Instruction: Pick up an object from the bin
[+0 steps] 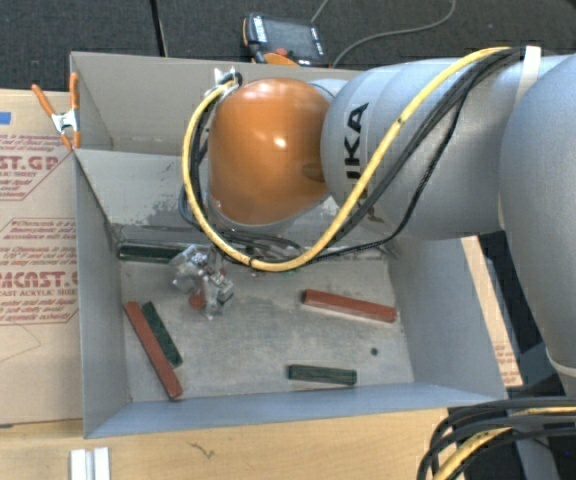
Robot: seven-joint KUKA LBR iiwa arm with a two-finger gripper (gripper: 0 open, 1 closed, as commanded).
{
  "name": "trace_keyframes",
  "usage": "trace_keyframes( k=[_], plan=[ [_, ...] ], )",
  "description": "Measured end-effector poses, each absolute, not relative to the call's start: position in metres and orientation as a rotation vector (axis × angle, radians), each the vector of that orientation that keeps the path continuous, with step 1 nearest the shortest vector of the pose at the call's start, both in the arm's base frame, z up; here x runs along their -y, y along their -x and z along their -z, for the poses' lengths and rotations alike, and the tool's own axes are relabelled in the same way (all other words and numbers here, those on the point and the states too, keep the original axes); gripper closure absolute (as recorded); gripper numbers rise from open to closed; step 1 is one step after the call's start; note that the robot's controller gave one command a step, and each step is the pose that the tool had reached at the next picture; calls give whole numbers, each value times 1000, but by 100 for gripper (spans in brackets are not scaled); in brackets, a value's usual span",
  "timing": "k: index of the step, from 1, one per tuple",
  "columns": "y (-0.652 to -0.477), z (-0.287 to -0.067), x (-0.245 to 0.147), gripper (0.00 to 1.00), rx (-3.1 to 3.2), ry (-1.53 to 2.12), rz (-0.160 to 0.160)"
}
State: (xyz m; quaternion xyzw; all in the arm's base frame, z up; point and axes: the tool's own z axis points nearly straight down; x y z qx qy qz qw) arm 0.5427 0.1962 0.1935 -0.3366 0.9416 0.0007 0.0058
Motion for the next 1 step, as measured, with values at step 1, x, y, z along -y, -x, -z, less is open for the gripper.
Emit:
trace_keyframes(
  k=[1],
  plan=[
    [-552, -272, -192, 100, -2696, 1598, 0]
  ],
)
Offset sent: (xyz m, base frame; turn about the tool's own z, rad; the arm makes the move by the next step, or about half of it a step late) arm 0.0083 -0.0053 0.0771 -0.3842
